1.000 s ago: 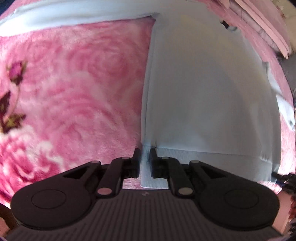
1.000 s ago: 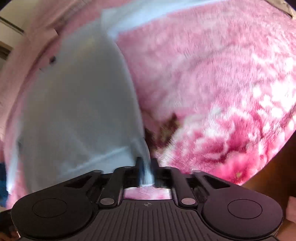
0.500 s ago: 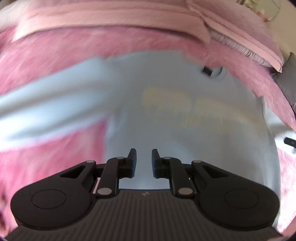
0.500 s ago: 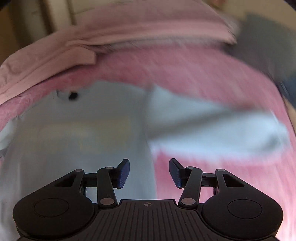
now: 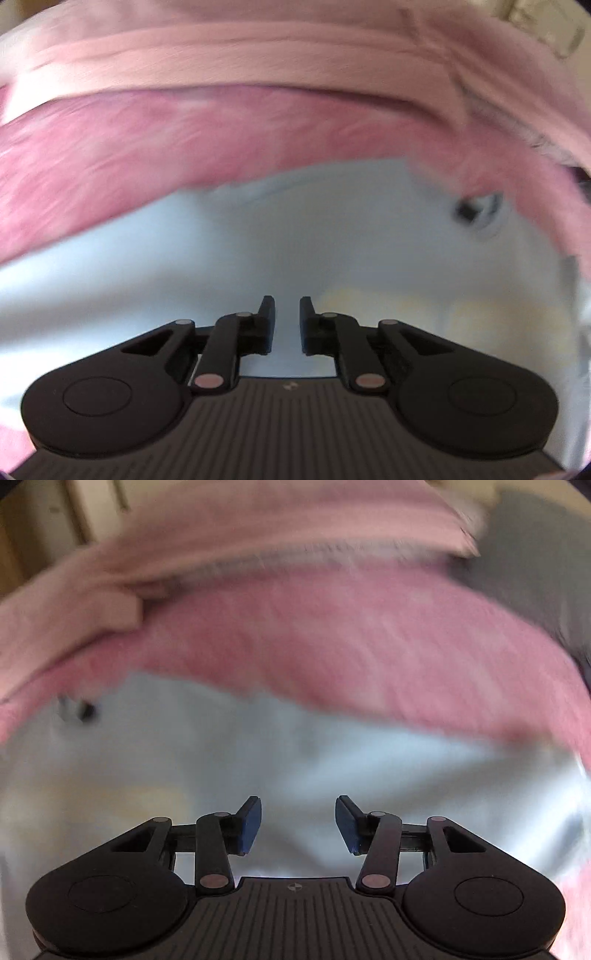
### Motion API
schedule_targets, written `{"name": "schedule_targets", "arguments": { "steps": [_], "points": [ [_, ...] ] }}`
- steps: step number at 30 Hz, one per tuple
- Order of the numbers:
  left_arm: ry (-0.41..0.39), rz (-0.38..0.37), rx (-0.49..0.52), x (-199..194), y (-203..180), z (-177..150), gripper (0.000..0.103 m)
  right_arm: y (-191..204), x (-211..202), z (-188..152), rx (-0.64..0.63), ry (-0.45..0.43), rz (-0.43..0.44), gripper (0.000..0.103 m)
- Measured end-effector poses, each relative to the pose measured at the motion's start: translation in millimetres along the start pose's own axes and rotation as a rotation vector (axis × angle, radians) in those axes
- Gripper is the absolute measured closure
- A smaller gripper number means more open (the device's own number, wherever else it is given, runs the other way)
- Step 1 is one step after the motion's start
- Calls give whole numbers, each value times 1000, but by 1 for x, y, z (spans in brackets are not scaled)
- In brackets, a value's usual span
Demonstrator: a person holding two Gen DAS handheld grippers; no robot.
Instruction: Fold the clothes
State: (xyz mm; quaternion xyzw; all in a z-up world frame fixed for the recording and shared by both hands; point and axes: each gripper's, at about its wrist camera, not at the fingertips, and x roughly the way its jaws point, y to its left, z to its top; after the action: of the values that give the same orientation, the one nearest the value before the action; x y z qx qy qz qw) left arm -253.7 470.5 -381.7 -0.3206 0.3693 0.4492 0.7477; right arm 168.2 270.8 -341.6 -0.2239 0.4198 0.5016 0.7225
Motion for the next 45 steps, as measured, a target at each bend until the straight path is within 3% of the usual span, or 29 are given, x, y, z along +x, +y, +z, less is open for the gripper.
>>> {"name": "schedule_targets", "arguments": {
  "steps": [3, 5, 7, 8, 11, 14, 17, 20, 26, 27, 29, 32, 34, 36, 37, 39, 41, 43, 44, 45],
  "points": [
    [-9, -77, 103, 36, -23, 30, 91, 33, 37, 21, -117, -4, 39, 55],
    [-10, -51, 167, 68, -33, 41, 90, 53, 62, 35, -188, -6, 59, 56],
    [-47, -31, 199, 90, -36, 53, 92, 49, 94, 43, -184, -9, 10, 56],
    [-74, -13, 173, 94, -31, 61, 99, 46, 108, 47, -173, -14, -13, 56],
    [-126, 26, 44, 87, -12, 78, 99, 19, 104, 62, -26, -71, -25, 56],
    [-125, -41, -23, 62, 2, 70, 94, 0, 77, 70, 71, -107, 9, 56],
    [-74, -68, 62, 30, -7, 34, 94, 14, 39, 45, 4, -69, 71, 56],
    [-18, -87, 158, -3, -23, -19, 94, 43, 12, -5, -70, 8, 86, 56],
    [137, -63, 256, -71, -26, -152, 93, 92, -54, -141, -192, 160, 5, 56],
    [143, -60, 253, -86, -21, -169, 93, 96, -62, -163, -199, 203, -14, 56],
    [237, -46, 247, -109, -9, -197, 93, 93, -85, -203, -189, 260, -59, 56],
    [286, -36, 237, -140, 12, -222, 92, 87, -114, -228, -146, 304, -113, 56],
    [273, -34, 215, -156, 23, -222, 93, 83, -130, -239, -118, 327, -151, 56],
    [241, -73, 123, -167, 39, -217, 90, 76, -139, -241, -3, 318, -146, 56],
    [236, -109, 62, -169, 48, -216, 86, 70, -144, -241, 73, 295, -129, 56],
    [242, -165, -51, -167, 64, -217, 67, 57, -149, -246, 236, 256, -90, 54],
    [275, -164, -114, -159, 72, -230, 69, 43, -150, -253, 390, 224, -52, 43],
    [315, -178, -178, -151, 76, -245, 83, 43, -150, -257, 389, 225, -66, 44],
    [330, -194, -209, -149, 77, -252, 101, 43, -150, -258, 389, 226, -72, 57],
    [310, -198, -202, -152, 76, -255, 102, 43, -150, -260, 389, 226, -79, 90]
  ]
}}
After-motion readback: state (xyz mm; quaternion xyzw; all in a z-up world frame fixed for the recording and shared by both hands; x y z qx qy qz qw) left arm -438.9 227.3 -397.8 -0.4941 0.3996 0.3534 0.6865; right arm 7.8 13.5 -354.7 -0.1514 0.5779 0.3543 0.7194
